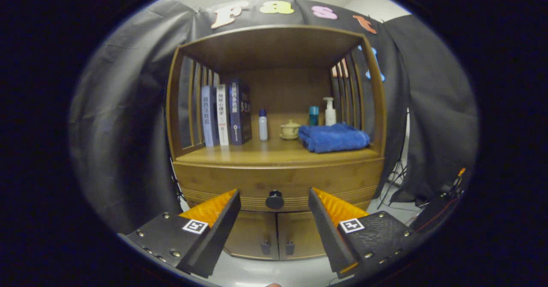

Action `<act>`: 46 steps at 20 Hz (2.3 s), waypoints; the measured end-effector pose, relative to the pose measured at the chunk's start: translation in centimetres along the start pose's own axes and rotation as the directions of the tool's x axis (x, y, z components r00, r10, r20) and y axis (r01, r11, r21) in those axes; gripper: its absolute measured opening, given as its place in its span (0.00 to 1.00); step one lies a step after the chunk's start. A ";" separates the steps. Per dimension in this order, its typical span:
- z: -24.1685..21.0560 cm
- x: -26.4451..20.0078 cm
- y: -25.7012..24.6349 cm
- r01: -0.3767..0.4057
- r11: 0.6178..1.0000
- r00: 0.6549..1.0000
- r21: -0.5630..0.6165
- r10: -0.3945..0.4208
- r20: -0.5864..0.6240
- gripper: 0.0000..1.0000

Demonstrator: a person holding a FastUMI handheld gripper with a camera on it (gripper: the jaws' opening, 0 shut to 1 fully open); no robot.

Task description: Pull open the drawer, take out the items inside it, and place them on the countertop above the cabinet.

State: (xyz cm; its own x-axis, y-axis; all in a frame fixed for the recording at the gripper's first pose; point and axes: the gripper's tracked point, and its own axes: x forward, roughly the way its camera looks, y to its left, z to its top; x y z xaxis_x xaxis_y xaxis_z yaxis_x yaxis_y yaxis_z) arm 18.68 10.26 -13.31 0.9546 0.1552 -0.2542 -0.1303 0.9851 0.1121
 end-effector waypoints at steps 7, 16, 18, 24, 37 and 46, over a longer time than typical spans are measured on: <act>-5.1 8.5 -0.2 0.028 1.000 0.994 -0.005 -0.029 -0.106 0.81; -6.2 10.4 0.1 0.019 0.999 0.988 -0.049 -0.026 -0.152 0.41; -6.4 9.8 0.0 0.019 0.998 0.984 -0.062 -0.029 -0.173 0.35; -7.1 4.7 -0.2 0.075 0.997 0.979 -0.023 -0.078 -0.187 0.35; -9.9 -8.1 -0.8 0.156 0.987 0.949 -0.034 -0.159 -0.271 0.35; -10.0 -9.7 -0.3 0.171 0.985 0.948 -0.005 -0.166 -0.272 0.35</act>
State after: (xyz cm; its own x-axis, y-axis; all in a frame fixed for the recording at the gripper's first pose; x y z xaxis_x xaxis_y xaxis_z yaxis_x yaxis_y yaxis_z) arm 6.79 9.25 -20.48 0.8534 0.0036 -0.5213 0.0335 0.9975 0.0617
